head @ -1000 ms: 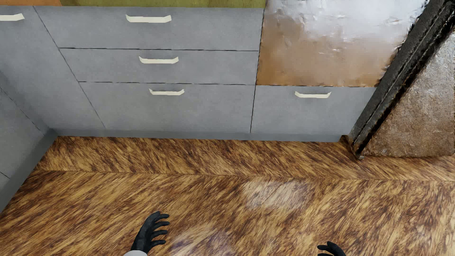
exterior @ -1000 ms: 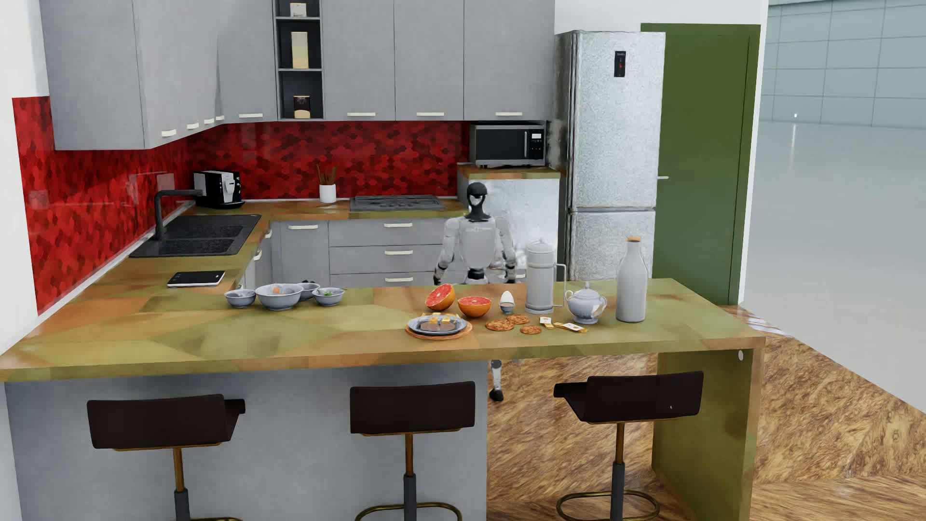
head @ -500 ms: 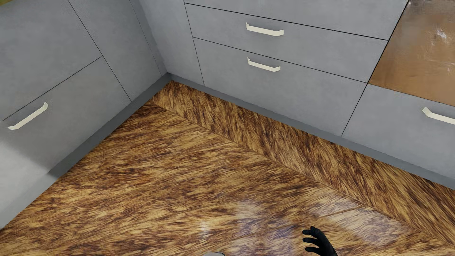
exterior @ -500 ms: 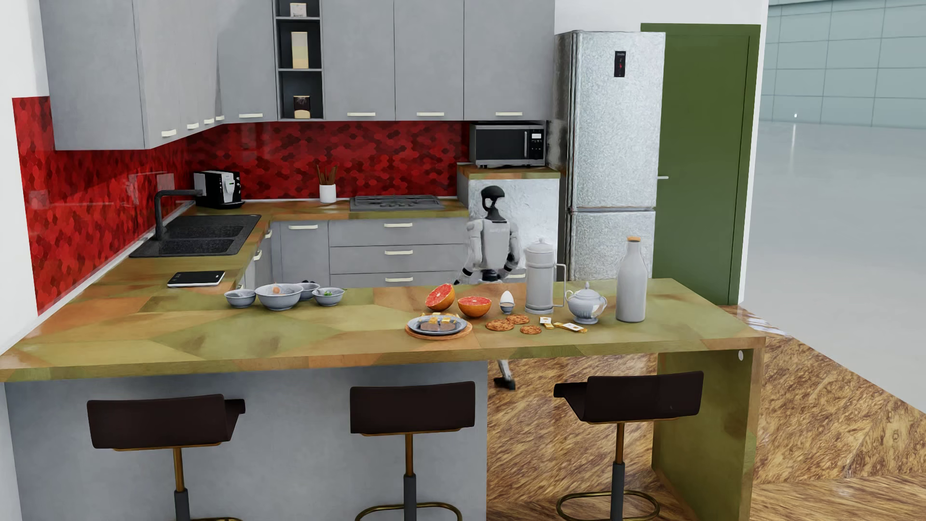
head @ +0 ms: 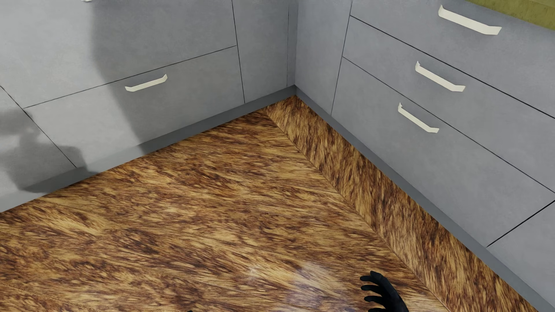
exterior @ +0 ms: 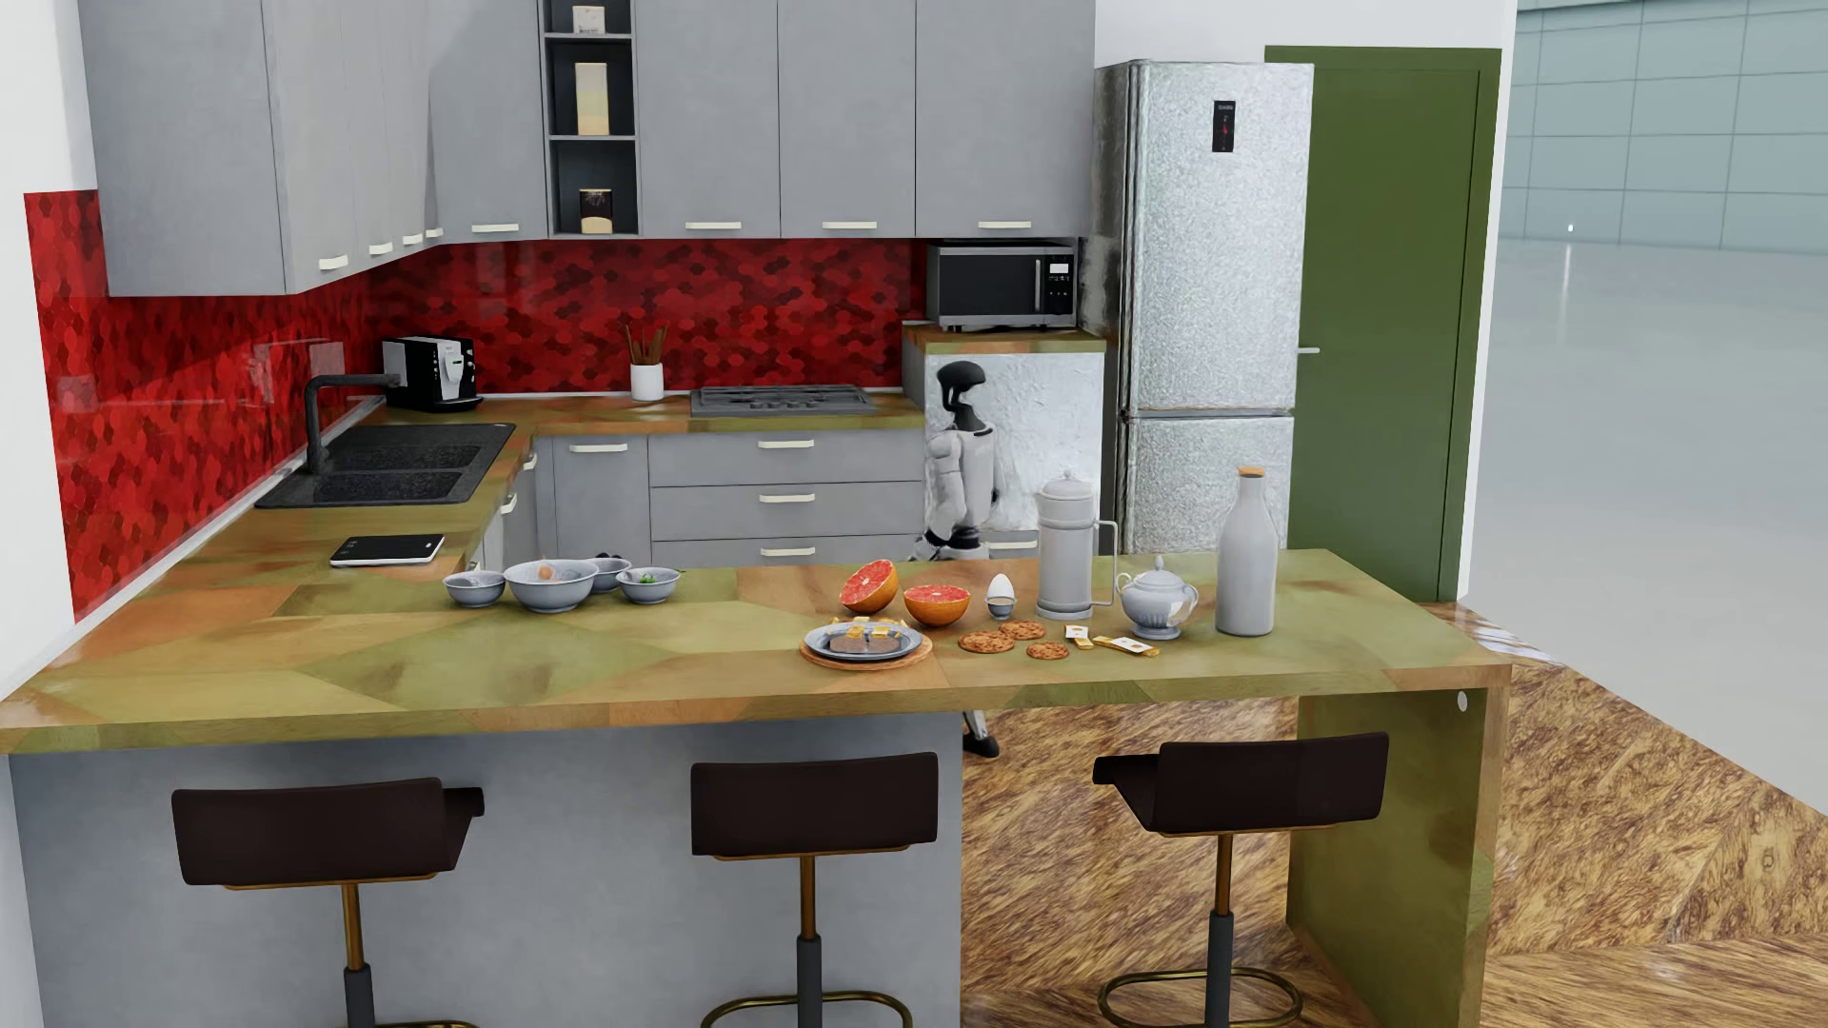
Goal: Turn around
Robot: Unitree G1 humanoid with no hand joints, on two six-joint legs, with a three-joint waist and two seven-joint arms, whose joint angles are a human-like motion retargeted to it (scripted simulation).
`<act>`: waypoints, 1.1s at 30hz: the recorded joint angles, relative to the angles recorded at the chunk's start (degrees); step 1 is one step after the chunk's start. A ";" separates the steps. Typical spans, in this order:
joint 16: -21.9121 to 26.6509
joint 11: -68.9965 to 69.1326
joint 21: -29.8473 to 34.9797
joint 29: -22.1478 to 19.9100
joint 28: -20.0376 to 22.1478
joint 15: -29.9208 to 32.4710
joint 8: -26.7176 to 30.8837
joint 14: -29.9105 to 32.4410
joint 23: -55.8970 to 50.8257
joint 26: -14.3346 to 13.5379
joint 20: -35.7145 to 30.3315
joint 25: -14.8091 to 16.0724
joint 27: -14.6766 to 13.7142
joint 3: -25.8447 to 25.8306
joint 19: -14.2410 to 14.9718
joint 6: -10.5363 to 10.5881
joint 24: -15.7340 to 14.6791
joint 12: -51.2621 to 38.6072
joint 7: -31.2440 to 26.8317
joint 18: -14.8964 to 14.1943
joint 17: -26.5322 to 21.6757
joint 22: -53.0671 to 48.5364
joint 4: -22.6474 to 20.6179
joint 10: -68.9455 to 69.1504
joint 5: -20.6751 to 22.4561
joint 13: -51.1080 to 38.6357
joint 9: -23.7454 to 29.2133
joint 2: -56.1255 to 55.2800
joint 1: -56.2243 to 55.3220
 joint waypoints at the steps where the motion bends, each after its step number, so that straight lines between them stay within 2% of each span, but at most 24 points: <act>1: 0.38 -0.70 -0.77 -0.69 -1.13 -0.14 -0.78 0.23 0.55 0.24 -0.40 0.44 -0.92 1.35 -3.41 0.47 -0.02 0.19 -0.40 0.22 0.11 -0.52 -0.62 -0.66 -0.61 0.60 -0.33 0.96 0.47; 3: 1.74 -0.49 -0.88 -0.96 -3.10 -0.93 -0.54 1.34 1.09 -0.24 -0.96 1.44 -1.30 1.58 -0.97 1.06 -0.54 -0.32 -0.21 0.33 0.47 -0.79 -1.02 -1.46 -1.96 0.59 -0.08 2.07 0.16; 6: -0.71 -0.90 0.11 2.35 -4.58 -2.53 1.20 2.64 0.59 -2.86 -0.33 2.67 -1.13 2.26 0.31 2.43 -0.15 2.00 0.40 0.63 0.68 -0.83 -1.14 -1.30 -2.73 -1.82 1.42 3.97 -0.95; 9: 0.20 2.95 0.15 5.62 -3.41 -1.66 2.31 4.05 -0.88 -5.25 -0.80 2.47 -1.07 2.71 1.91 1.98 -0.56 2.83 -1.27 0.87 0.81 -0.14 -3.21 -1.84 -3.94 -1.32 2.13 2.76 -1.74; 12: -0.96 -1.78 0.89 6.92 -1.88 -3.07 3.84 6.81 0.23 -4.75 0.35 1.32 0.43 5.25 1.97 0.21 -1.96 3.79 -2.38 0.64 0.69 0.31 -4.04 -4.72 -3.77 -0.34 1.16 5.21 -2.68; 13: -1.89 -4.73 1.13 7.04 0.00 -2.74 3.22 6.17 0.76 -3.83 1.15 1.00 0.76 6.59 2.20 -0.07 -2.51 3.89 -2.07 2.07 -0.26 -0.22 -4.14 -5.79 -4.19 0.62 0.33 6.19 -3.16; 14: -1.75 -6.85 0.58 7.29 1.80 -1.78 1.35 2.66 0.56 -2.21 0.22 0.61 1.57 7.08 2.29 0.86 -2.29 4.61 0.10 6.00 -1.64 -2.05 -2.46 -4.47 -4.35 0.68 -0.06 7.58 -4.23; 15: 0.00 -5.84 -0.11 7.14 1.96 -2.54 0.18 0.48 0.31 -1.01 0.14 0.11 2.19 5.36 2.34 1.13 -1.45 5.01 1.70 3.81 -0.80 -0.68 -0.91 -2.80 -4.81 -1.10 0.07 7.82 -5.08; 16: 1.05 -3.78 0.50 6.41 1.79 -3.69 0.40 2.77 0.27 0.19 0.11 -0.24 1.81 3.21 2.44 0.98 -0.60 4.61 1.65 -0.44 0.72 1.18 -0.67 -2.73 -5.00 -2.57 0.35 7.32 -5.57; 17: 0.77 -2.96 1.27 5.47 1.17 -4.80 1.67 8.76 -0.33 1.33 -0.10 -0.52 0.76 2.93 2.65 0.69 -0.44 3.49 0.89 1.51 1.27 1.01 -1.47 -4.55 -4.76 -2.39 0.57 7.02 -5.47; 18: -1.25 -3.27 1.93 4.90 0.84 -4.87 1.61 9.82 -0.36 1.34 0.68 -0.86 -0.95 3.73 2.87 0.17 -0.78 3.62 0.13 0.95 0.53 -0.36 -2.46 -5.87 -5.25 -0.40 0.35 6.84 -5.75; 20: -1.15 -6.83 0.53 5.12 3.91 -3.59 -1.04 4.92 1.16 0.33 -1.37 -1.41 -1.49 5.80 2.79 0.45 -0.73 3.85 0.38 3.66 0.47 -1.88 -2.41 -6.08 -5.94 0.80 0.90 9.53 -5.84; 21: -0.30 -5.17 0.15 5.66 3.81 -3.82 -1.01 3.59 -0.27 -0.23 -0.70 -1.13 -0.38 5.22 2.69 0.83 -0.72 3.48 0.96 2.65 0.94 -1.38 -1.68 -5.10 -5.81 -0.61 1.79 9.59 -6.23; 23: 0.78 1.40 1.95 6.41 1.85 -4.07 2.06 9.82 -0.55 -1.94 -1.45 0.03 -0.18 3.27 1.09 0.09 -1.77 5.03 -1.00 0.62 1.42 0.02 -3.07 -7.25 -4.77 -1.98 1.53 6.08 -7.17; 24: -0.07 -3.94 2.31 7.06 0.17 -6.66 3.06 7.22 1.94 -2.06 -1.11 0.28 -1.25 4.23 1.53 -0.14 -3.03 5.40 -0.43 2.65 -0.35 -0.33 -3.22 -6.19 -4.51 -1.45 1.05 8.90 -8.34; 25: -1.45 -4.07 -0.20 7.72 -0.01 -6.87 1.96 2.46 3.49 -1.66 0.29 0.36 -1.50 5.04 4.63 0.89 -3.15 4.88 1.31 8.02 -2.10 -0.25 -2.28 -3.12 -4.84 -1.21 1.48 9.84 -9.44; 26: -1.57 -2.30 -0.95 7.51 -0.37 -8.02 0.80 -0.90 3.49 -1.10 0.33 0.08 -0.63 3.93 4.67 1.62 -2.56 4.98 2.73 10.26 -1.59 -1.88 -1.00 0.35 -4.99 -1.55 1.73 9.73 -11.11; 27: -0.28 3.36 -0.69 6.60 -1.49 -8.20 -0.06 1.26 1.00 -1.10 -0.97 -0.34 1.03 1.72 1.65 2.75 -1.83 2.54 3.09 6.94 -1.13 -0.48 0.31 1.99 -4.86 -1.84 2.53 8.11 -11.97; 28: 0.68 12.61 0.17 5.29 -2.47 -4.85 0.31 9.08 -1.26 -1.85 -2.44 -0.88 2.45 -0.75 -0.63 3.39 -1.33 0.55 1.58 1.05 -0.42 0.82 0.14 0.38 -4.60 -1.95 2.94 3.77 -12.21; 29: 0.11 18.33 1.40 4.08 -3.08 -0.63 3.67 14.73 -0.97 -3.70 -1.37 -1.79 2.68 -2.12 -2.92 2.06 -1.91 2.59 0.57 1.18 0.75 -0.50 -1.21 -2.91 -2.70 -1.19 2.20 -1.24 -12.17; 30: 0.70 11.05 -0.43 4.15 -1.93 -4.89 5.59 12.14 0.74 -6.65 -0.80 -2.85 2.79 -2.73 -5.14 -0.11 -3.72 4.17 0.11 1.24 1.07 -0.60 -2.98 -4.33 0.23 -0.54 1.87 -1.90 -12.29; 31: -0.86 5.67 -1.60 4.74 -0.35 -6.18 5.59 4.80 2.57 -9.39 1.56 -3.28 2.67 -1.52 -4.79 -0.81 -5.22 5.26 0.16 1.17 -1.19 -0.74 -3.92 -2.68 0.92 0.86 1.75 -0.59 -12.85; 32: -0.17 3.87 -2.31 5.50 1.08 -5.45 2.96 -5.17 5.05 -11.01 0.01 -2.97 3.27 1.43 1.01 0.97 -5.89 4.59 2.17 4.11 -4.21 -0.73 -1.97 5.39 0.57 1.51 1.21 1.30 -14.48; 33: 0.44 4.45 -3.05 5.51 1.77 -6.01 0.77 -10.24 4.45 -10.99 -0.08 -2.17 4.61 0.85 2.27 1.91 -4.87 3.54 4.85 4.78 -3.41 -0.68 -0.06 14.45 -0.22 -0.40 0.75 2.20 -14.00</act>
